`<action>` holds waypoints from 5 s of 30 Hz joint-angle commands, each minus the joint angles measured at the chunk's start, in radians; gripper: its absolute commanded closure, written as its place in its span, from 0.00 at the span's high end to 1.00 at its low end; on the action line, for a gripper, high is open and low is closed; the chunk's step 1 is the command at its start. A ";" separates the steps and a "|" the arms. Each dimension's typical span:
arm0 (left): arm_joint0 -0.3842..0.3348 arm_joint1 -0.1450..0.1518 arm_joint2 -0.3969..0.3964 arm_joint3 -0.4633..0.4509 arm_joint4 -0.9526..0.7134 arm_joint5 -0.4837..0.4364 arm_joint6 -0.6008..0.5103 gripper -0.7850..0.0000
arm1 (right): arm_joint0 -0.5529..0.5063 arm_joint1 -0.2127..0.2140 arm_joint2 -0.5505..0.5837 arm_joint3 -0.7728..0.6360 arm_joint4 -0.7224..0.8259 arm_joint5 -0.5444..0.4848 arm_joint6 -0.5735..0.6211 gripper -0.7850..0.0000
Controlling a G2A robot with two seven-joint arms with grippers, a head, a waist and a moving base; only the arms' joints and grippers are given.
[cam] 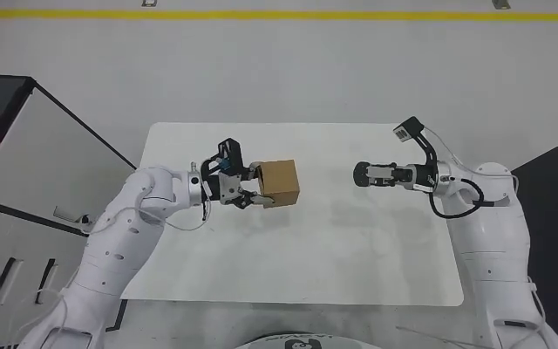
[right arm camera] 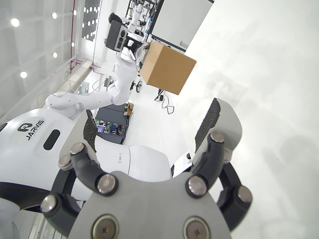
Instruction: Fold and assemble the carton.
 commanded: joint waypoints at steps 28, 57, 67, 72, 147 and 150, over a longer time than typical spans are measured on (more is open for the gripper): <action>-0.211 0.018 0.391 0.368 0.319 0.000 0.520 0.00 | 0.000 0.000 0.000 0.000 0.000 0.000 0.000 1.00; -0.442 -0.113 0.649 0.696 0.431 0.000 0.740 0.00 | 0.000 0.000 0.000 0.000 0.000 0.000 0.000 1.00; -0.501 -0.155 0.778 0.840 0.514 0.000 0.988 0.00 | 0.000 0.000 0.000 0.000 0.000 0.000 0.000 1.00; -0.527 -0.183 0.825 0.906 0.555 0.000 1.078 0.00 | 0.000 0.000 0.000 0.000 0.000 0.000 0.000 1.00; -0.525 -0.038 0.912 0.796 0.445 0.037 1.199 1.00 | 0.000 0.000 0.000 0.000 0.000 0.000 0.000 1.00; -0.521 0.012 0.901 0.721 0.414 0.024 1.187 1.00 | 0.000 0.000 0.000 0.000 0.000 0.000 0.000 1.00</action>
